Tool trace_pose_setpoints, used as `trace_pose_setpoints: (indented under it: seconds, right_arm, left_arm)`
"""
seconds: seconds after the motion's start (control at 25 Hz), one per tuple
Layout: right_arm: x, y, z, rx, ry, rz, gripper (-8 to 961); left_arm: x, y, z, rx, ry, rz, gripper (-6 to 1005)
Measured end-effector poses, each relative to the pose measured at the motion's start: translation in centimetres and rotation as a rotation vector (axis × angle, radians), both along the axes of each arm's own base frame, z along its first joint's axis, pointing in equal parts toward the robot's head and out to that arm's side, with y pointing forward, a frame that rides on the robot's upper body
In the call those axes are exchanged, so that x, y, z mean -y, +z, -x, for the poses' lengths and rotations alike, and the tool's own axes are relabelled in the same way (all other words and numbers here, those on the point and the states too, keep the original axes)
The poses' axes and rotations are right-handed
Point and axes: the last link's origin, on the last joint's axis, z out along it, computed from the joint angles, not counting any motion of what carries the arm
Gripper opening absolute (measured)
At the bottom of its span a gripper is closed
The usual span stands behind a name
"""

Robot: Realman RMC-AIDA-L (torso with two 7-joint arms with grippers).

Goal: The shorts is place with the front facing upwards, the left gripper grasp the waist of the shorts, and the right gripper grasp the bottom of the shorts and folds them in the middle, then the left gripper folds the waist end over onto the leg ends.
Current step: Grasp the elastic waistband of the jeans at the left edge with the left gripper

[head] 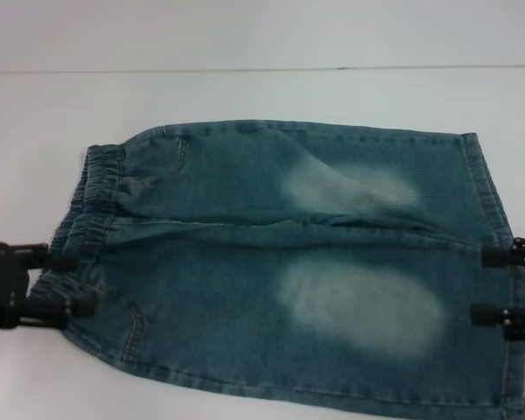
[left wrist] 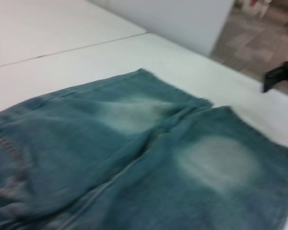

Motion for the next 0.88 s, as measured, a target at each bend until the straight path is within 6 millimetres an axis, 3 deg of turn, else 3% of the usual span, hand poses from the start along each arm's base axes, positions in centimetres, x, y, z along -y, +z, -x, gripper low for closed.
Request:
trace_pose_setpoints:
  seconds: [0.32, 0.64, 0.88]
  right_arm:
    - [0.0, -0.3, 0.0, -0.004, 0.005, 0.002, 911]
    - [-0.1, -0.4, 0.0, -0.011, 0.001, 0.001, 912]
    - [-0.5, -0.6, 0.1, -0.013, 0.002, -0.002, 912]
  left_arm:
    - [-2.6, 1.0, 0.9, -0.204, 0.086, -0.004, 829]
    - [-3.1, 1.9, 2.0, -0.327, 0.14, -0.004, 820]
    - [-3.2, 0.6, 2.5, -0.37, 0.143, 0.011, 814]
